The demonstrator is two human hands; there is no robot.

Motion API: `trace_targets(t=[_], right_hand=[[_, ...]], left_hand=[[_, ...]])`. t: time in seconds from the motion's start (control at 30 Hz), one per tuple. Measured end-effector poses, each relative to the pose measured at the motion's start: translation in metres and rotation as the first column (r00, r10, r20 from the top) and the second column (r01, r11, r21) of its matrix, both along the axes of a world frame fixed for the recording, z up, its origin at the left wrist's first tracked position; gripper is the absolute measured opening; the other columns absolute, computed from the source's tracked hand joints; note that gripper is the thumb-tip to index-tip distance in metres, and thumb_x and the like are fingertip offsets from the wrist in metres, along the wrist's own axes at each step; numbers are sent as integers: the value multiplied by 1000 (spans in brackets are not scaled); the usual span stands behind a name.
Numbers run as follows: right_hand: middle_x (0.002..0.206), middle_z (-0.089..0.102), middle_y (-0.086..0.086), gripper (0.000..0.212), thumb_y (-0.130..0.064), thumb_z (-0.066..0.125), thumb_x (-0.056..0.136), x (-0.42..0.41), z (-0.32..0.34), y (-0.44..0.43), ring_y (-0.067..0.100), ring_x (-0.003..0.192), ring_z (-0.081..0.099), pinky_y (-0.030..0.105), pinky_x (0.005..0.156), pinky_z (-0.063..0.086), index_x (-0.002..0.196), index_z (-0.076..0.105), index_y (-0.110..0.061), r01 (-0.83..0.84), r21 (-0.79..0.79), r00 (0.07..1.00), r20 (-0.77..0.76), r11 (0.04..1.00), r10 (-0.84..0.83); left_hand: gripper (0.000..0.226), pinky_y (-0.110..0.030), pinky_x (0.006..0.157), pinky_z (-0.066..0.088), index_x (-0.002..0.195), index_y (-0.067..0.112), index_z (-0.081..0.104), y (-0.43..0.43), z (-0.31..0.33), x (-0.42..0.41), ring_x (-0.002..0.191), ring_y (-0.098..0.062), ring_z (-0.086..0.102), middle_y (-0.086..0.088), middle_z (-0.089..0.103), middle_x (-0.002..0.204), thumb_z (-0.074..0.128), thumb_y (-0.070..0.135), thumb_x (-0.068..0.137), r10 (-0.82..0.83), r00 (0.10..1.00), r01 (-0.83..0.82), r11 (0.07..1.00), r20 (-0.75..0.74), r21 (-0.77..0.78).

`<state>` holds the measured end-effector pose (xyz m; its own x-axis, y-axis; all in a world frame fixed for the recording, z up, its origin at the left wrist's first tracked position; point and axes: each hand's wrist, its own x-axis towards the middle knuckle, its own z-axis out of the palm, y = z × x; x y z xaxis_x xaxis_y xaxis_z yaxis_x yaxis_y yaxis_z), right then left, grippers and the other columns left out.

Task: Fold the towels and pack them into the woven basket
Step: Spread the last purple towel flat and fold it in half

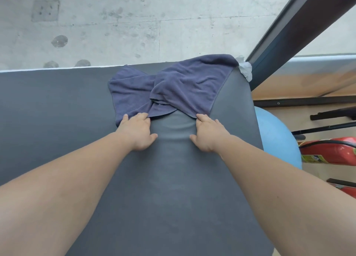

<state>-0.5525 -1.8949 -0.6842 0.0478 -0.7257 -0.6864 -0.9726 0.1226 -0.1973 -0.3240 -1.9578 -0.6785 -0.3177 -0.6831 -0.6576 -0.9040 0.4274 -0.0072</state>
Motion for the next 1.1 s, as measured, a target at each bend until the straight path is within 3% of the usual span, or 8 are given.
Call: trace_targets(t=[0.17, 0.23, 0.5, 0.6, 0.7, 0.77, 0.83, 1.1], right_hand=[[140, 45, 7, 46, -42, 44, 102, 3, 25, 54, 34, 122, 54, 42, 110, 38, 124, 55, -4, 53, 115, 996, 61, 992, -60], [135, 51, 7, 41, -42, 48, 100, 5, 33, 91, 33, 121, 55, 40, 101, 45, 119, 58, -6, 85, 118, 992, 87, 989, -96], [156, 40, -3, 46, -36, 50, 102, 27, 102, 199, 22, 138, 45, 33, 111, 37, 137, 56, -8, 224, 55, 960, 157, 973, -230], [153, 46, -1, 41, -32, 52, 102, 44, 118, 231, 21, 137, 47, 30, 109, 36, 132, 61, -6, 277, -14, 950, 157, 961, -271], [126, 65, 5, 30, -25, 56, 97, 73, 135, 266, 28, 117, 58, 36, 96, 45, 105, 70, -1, 346, -103, 930, 171, 933, -326], [100, 71, 3, 20, -22, 59, 89, 93, 146, 293, 29, 98, 62, 37, 84, 48, 86, 71, -6, 411, -217, 906, 209, 886, -369], [99, 76, -1, 16, -13, 63, 86, 112, 159, 320, 25, 98, 66, 34, 88, 51, 89, 79, -14, 486, -335, 874, 200, 807, -443], [68, 61, -6, 19, -5, 60, 77, 129, 205, 389, 25, 74, 58, 29, 64, 37, 66, 60, -21, 548, -450, 832, 206, 705, -515]], left_hand=[[46, -41, 101, 43, 124, 10, 61, 58, 38, 18, 118, -31, 56, -4, 57, 132, 53, 45, 95, 187, 966, -188, 982, -179, 15], [43, -36, 95, 48, 125, 13, 64, 94, 56, 33, 117, -27, 59, -2, 62, 129, 58, 42, 94, 313, 921, -324, 946, -231, -8], [19, -32, 89, 50, 105, 21, 75, 200, 122, 100, 103, -19, 64, 6, 71, 109, 64, 21, 89, 537, 739, -605, 795, -407, -50], [21, -32, 86, 52, 95, 25, 75, 221, 142, 127, 94, -21, 66, 5, 72, 102, 62, 11, 87, 525, 701, -614, 789, -483, -35], [30, -36, 69, 55, 86, 32, 62, 243, 158, 160, 74, -22, 62, 6, 68, 87, 53, 4, 84, 494, 674, -581, 814, -549, 18], [32, -37, 59, 53, 93, 32, 53, 262, 165, 183, 72, -22, 58, 6, 62, 82, 47, 2, 83, 497, 653, -572, 818, -572, 58], [34, -34, 53, 48, 99, 29, 55, 285, 170, 205, 71, -20, 55, 4, 59, 84, 43, 1, 85, 530, 635, -580, 808, -562, 107], [31, -32, 68, 47, 63, 19, 63, 344, 193, 263, 79, -25, 58, -1, 67, 78, 44, 2, 79, 488, 708, -570, 821, -511, -6]])
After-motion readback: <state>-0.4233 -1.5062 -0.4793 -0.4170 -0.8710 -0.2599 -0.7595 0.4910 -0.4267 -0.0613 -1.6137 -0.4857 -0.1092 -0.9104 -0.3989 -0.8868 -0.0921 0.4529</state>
